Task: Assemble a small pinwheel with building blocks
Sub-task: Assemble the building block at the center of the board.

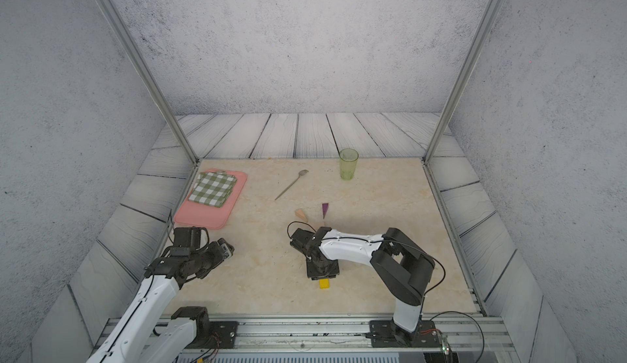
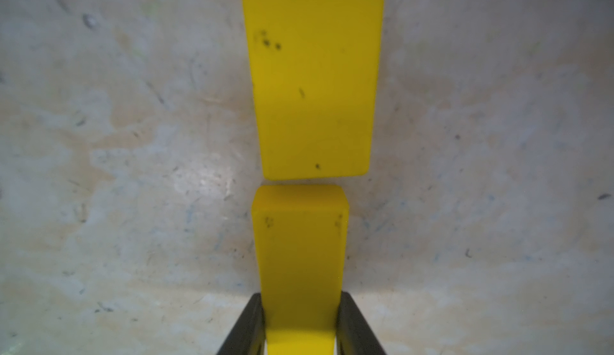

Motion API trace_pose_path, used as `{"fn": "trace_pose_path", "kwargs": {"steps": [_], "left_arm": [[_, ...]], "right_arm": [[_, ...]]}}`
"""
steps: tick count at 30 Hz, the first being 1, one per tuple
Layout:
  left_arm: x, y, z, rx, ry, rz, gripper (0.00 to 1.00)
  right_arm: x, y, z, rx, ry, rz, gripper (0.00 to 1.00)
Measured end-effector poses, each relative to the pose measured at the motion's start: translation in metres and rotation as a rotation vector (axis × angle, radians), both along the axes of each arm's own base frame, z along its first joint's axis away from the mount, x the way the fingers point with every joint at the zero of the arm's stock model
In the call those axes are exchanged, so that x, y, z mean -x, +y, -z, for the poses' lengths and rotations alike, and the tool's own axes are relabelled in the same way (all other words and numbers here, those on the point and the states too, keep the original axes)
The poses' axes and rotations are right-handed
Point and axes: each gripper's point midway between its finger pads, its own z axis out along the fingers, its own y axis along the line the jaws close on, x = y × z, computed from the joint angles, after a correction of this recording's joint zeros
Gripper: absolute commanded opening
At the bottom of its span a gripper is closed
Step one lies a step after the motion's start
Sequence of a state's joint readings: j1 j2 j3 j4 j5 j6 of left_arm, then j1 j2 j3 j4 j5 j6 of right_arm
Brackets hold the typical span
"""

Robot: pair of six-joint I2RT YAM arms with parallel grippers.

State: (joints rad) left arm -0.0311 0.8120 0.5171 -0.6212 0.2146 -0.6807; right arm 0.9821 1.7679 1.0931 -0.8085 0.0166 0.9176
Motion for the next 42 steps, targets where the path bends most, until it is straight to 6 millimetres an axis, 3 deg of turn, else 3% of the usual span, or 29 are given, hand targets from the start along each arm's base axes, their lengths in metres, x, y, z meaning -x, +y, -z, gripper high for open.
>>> {"fn": "trace_pose_path", "kwargs": {"steps": [42], "left_arm": [[0.0006, -0.0019, 0.0014, 0.009, 0.001, 0.006, 0.85]], "right_arm": [[-0.0044, -0.0022, 0.0013, 0.027, -0.012, -0.003, 0.37]]}}
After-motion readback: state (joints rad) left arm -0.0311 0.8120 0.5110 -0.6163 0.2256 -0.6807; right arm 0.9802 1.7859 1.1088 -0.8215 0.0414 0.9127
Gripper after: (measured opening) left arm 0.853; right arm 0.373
